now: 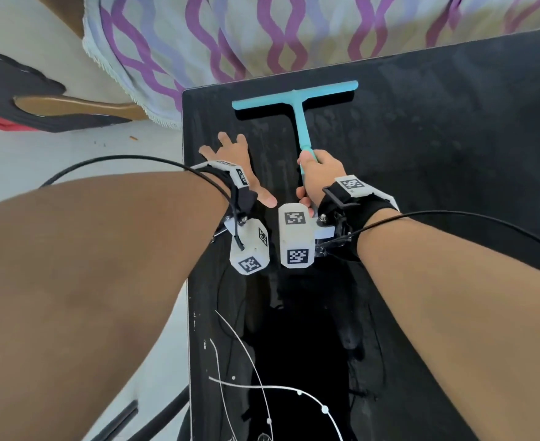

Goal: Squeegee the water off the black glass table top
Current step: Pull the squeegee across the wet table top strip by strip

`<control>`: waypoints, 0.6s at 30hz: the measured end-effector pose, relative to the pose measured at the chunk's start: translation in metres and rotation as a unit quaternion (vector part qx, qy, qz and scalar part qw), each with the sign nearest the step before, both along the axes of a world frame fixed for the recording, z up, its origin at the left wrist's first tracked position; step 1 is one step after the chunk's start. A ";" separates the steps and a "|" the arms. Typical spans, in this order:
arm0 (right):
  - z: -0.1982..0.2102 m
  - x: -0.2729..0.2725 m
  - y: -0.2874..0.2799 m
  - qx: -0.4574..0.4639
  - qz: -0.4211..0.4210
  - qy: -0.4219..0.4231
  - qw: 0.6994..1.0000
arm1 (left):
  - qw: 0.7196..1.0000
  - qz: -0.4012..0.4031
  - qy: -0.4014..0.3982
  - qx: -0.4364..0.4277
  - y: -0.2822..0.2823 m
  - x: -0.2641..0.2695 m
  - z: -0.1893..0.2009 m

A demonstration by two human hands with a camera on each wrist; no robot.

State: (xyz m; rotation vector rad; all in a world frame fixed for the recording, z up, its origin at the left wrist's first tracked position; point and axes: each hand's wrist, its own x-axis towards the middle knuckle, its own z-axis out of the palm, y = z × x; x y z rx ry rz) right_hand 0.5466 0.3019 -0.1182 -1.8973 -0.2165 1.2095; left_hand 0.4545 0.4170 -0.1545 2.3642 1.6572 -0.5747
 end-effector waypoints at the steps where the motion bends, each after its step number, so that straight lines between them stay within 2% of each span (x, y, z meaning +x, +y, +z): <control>1: 0.000 -0.001 -0.005 -0.001 -0.001 0.000 1.000 | 1.000 -0.011 0.005 -0.017 -0.001 -0.003 0.003; 4: 0.000 -0.004 -0.022 -0.011 -0.003 0.008 1.000 | 0.998 -0.002 -0.041 -0.056 -0.009 -0.012 0.014; 6: 0.001 -0.006 -0.032 -0.014 -0.006 0.016 1.000 | 0.996 0.012 -0.075 -0.048 -0.010 -0.018 0.014; 10: 0.000 -0.012 -0.055 -0.027 0.005 0.004 1.000 | 0.997 0.024 -0.062 -0.029 -0.027 -0.030 0.013; 14: 0.002 -0.020 -0.083 -0.025 0.005 0.015 1.000 | 0.998 -0.026 -0.065 -0.001 -0.069 -0.045 0.017; 18: 0.003 -0.027 -0.110 -0.031 0.012 0.012 0.999 | 0.997 -0.020 -0.068 -0.023 -0.100 -0.061 0.014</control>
